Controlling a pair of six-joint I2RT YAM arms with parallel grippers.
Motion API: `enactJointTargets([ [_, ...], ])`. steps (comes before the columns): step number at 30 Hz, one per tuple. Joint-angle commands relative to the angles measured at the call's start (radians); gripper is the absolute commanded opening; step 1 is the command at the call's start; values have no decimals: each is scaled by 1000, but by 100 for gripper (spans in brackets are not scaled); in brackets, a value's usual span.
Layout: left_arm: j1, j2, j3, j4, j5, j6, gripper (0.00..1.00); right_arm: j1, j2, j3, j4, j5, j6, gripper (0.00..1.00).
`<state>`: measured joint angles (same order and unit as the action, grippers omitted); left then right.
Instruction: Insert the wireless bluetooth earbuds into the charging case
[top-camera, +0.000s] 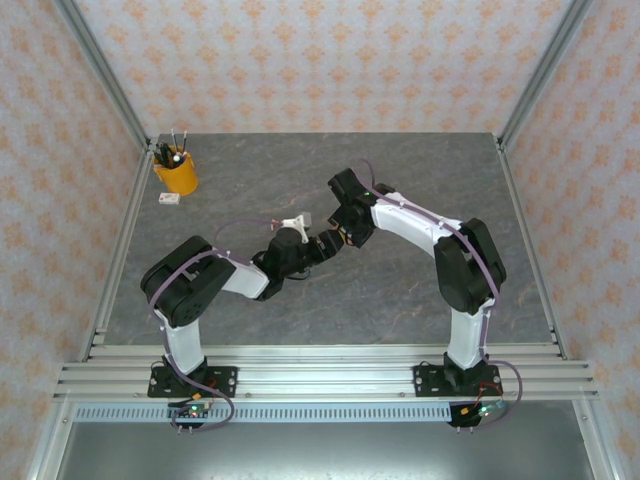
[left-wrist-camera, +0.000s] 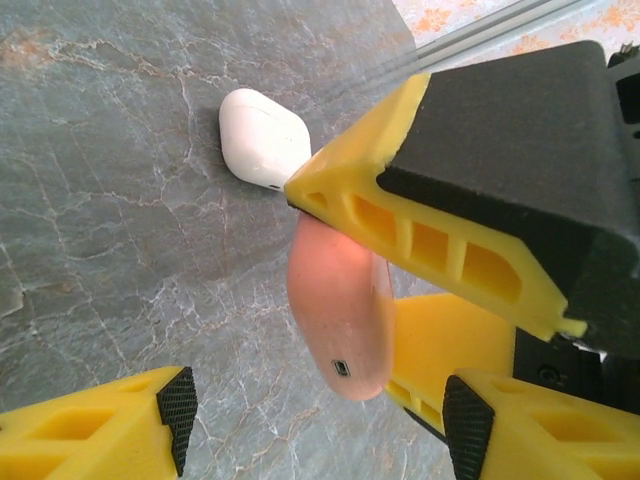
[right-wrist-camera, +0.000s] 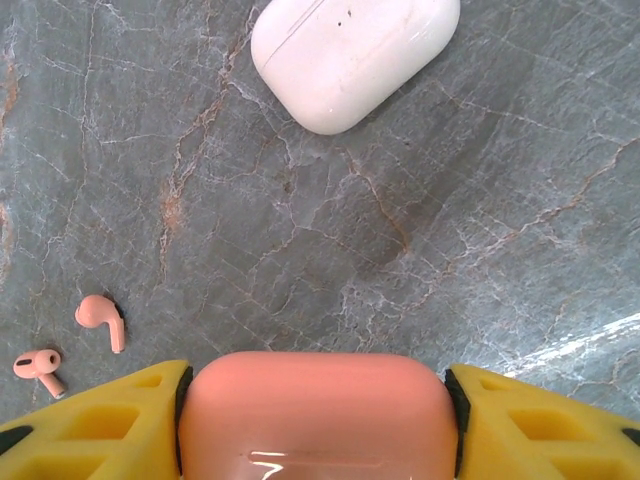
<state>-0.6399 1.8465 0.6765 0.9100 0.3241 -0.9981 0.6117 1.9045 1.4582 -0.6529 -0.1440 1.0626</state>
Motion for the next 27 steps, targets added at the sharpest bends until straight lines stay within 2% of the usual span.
enactJointTargets([
  [1, -5, 15, 37, 47, -41, -5, 67, 0, -7, 30, -2, -12, 11, 58],
  [7, -5, 35, 69, 52, -53, -15, 64, 0, -12, 24, 3, -26, 17, 58],
  [16, -6, 48, 90, 52, -77, -24, 52, 0, -18, 8, 18, -46, 34, 58],
  [27, -5, 51, 98, 49, -80, -25, 26, -3, -28, 0, 26, -48, 34, 58],
])
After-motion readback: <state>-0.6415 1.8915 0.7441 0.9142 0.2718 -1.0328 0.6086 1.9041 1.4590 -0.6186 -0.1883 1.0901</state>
